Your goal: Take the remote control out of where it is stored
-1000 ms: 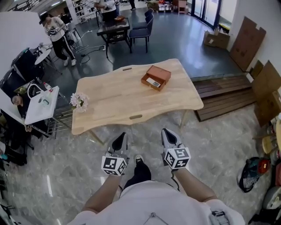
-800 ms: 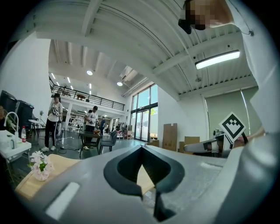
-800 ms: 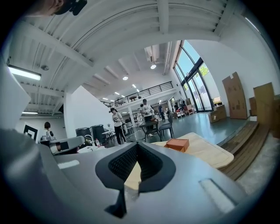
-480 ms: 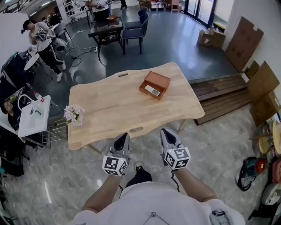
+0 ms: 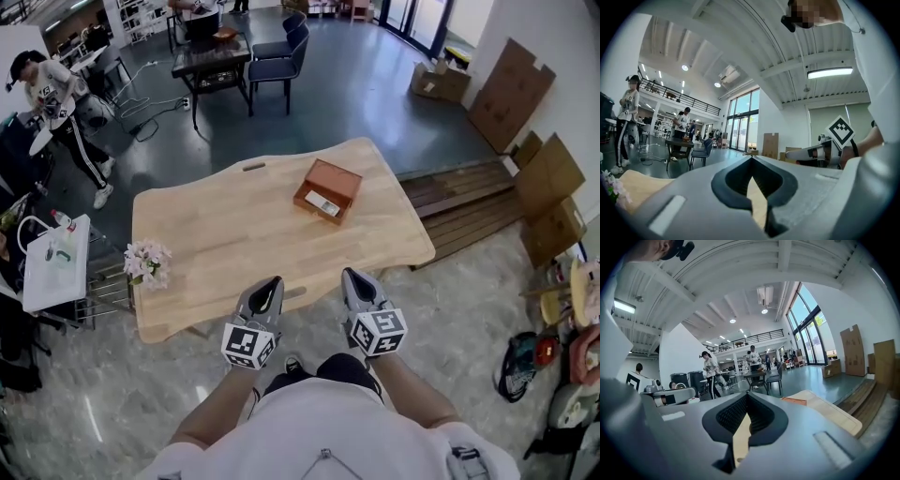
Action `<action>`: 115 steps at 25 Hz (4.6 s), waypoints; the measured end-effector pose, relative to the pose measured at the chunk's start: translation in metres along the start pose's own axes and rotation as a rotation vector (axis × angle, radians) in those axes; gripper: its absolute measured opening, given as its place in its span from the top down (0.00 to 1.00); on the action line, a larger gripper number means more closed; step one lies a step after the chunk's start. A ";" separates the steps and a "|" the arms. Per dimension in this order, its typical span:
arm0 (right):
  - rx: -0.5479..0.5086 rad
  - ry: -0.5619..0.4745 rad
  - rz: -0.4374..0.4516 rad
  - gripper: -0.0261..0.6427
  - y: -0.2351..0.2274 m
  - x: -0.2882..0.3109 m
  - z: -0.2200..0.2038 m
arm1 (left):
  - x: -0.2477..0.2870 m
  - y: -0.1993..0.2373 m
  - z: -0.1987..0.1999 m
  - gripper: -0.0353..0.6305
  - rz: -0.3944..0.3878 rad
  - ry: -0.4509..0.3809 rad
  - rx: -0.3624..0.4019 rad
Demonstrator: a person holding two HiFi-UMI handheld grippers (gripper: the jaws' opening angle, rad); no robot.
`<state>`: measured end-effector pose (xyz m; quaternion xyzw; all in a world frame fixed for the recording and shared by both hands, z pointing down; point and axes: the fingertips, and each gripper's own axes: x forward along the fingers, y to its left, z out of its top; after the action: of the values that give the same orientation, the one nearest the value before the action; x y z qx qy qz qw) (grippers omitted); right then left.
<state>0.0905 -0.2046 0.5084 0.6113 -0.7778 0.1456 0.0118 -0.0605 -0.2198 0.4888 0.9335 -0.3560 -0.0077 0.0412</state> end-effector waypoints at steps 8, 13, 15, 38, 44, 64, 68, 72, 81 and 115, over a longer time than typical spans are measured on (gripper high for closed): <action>-0.010 0.002 -0.002 0.92 -0.024 0.050 0.010 | 0.042 0.020 0.000 0.94 -0.050 0.004 0.004; -0.003 0.009 0.029 0.92 -0.053 0.097 0.015 | 0.088 0.045 -0.007 0.94 -0.022 0.031 -0.028; -0.006 0.014 0.047 0.92 -0.070 0.118 0.020 | 0.110 0.054 -0.004 0.94 -0.007 0.019 -0.033; -0.034 0.146 0.275 0.92 -0.150 0.301 0.041 | 0.258 0.155 -0.005 0.94 0.229 0.037 -0.035; -0.046 0.180 0.231 0.92 -0.157 0.328 0.029 | 0.266 0.182 -0.018 0.94 0.211 0.051 -0.074; -0.282 0.784 0.157 0.65 -0.256 0.475 -0.206 | 0.268 0.231 -0.123 0.94 0.256 0.203 -0.230; -0.339 0.914 0.147 0.56 -0.269 0.482 -0.248 | 0.260 0.238 -0.136 0.94 0.278 0.221 -0.247; -0.390 1.030 0.138 0.51 -0.278 0.486 -0.279 | 0.254 0.252 -0.146 0.94 0.305 0.231 -0.261; -0.446 1.145 0.149 0.50 -0.277 0.493 -0.303 | 0.240 0.268 -0.157 0.94 0.344 0.249 -0.285; -0.194 0.315 0.202 0.54 -0.175 0.437 0.010 | 0.283 0.260 -0.047 0.94 0.220 0.092 -0.123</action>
<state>0.1492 -0.6578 0.6223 0.4961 -0.8339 0.1641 0.1776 -0.0200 -0.5984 0.5612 0.8840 -0.4527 0.0177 0.1151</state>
